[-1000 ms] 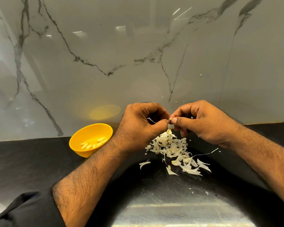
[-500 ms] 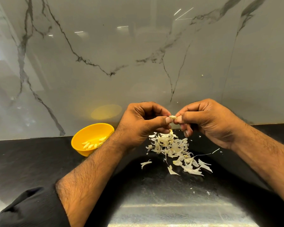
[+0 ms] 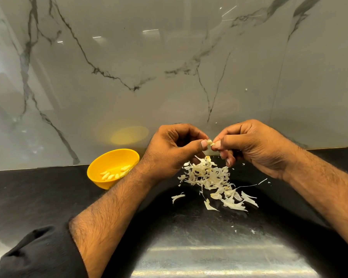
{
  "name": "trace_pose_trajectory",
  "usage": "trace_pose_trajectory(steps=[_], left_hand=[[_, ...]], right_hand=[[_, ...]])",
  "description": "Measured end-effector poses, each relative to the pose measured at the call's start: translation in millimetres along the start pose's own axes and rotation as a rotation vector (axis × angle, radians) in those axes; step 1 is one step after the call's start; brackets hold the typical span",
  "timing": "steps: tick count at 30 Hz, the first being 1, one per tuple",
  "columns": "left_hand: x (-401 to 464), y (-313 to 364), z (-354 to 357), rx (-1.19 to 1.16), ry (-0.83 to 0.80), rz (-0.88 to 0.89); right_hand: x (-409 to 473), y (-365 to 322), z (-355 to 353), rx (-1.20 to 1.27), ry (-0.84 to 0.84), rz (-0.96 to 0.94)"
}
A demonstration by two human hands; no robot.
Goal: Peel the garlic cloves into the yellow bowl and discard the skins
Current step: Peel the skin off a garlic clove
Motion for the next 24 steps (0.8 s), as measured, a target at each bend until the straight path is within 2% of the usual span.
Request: trace_pose_trajectory(steps=[14, 20, 24], left_hand=[[0.6, -4.6, 1.2, -0.100, -0.101, -0.053], [1.2, -5.6, 0.3, -0.158, -0.120, -0.106], [1.7, -6.3, 0.6, -0.198, -0.105, -0.149]], right_hand=[[0.5, 1.1, -2.3, 0.038, -0.056, -0.009], [0.4, -1.0, -0.3, -0.223, -0.055, -0.169], [0.1, -2.1, -0.4, -0.269, -0.055, -0.209]])
Point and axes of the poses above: each hand's wrist, its own x-axis towards the middle knuckle, its own z-axis out of the palm, y = z × x, the point moved 2 cm from there along x, towards the middle knuckle, and after that the axes turned 11 degrees about x, right-handed, at the moved point
